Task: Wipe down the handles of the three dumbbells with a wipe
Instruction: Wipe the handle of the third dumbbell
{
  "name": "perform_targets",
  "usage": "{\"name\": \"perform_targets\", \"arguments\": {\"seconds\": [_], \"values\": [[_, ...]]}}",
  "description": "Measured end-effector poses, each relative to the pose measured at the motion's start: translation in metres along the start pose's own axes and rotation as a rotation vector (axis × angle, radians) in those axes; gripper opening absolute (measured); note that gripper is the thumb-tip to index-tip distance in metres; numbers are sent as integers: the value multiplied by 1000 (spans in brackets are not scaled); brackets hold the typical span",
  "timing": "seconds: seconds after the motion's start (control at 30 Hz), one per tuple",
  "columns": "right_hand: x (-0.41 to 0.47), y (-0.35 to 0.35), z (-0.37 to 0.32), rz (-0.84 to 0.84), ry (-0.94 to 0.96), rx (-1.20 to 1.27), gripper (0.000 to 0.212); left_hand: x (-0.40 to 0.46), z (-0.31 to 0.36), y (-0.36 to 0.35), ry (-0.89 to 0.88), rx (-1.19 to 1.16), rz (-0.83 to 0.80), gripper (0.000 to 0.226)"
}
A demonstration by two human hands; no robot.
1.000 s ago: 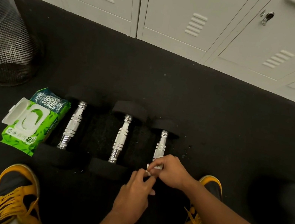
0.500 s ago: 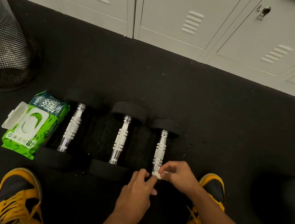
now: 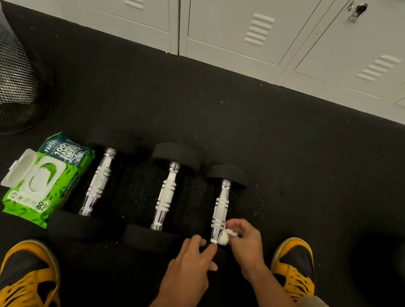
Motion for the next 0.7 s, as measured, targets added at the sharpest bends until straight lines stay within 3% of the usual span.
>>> {"name": "perform_targets", "arguments": {"seconds": [0.13,0.23,0.47,0.7], "values": [[2,0,9,54,-116,189,41,0,-2,-2,6,9,-12,42],[-4,-13,15,-43,-232,352,33,0,0,-3,0,5,-10,41],[-9,-31,10,-425,-249,338,46,0,0,-2,-2,7,-4,39],[3,-26,25,-387,-266,321,43,0,0,-5,-1,17,-13,43]]}}
Point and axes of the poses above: each hand's wrist, its own x-axis towards the middle knuckle, its own y-axis out of the back of the hand, z = x × y, the point moved 10 cm from there along x, towards the middle knuckle, and after that the axes turned 10 degrees about y, right-handed, at the moved point
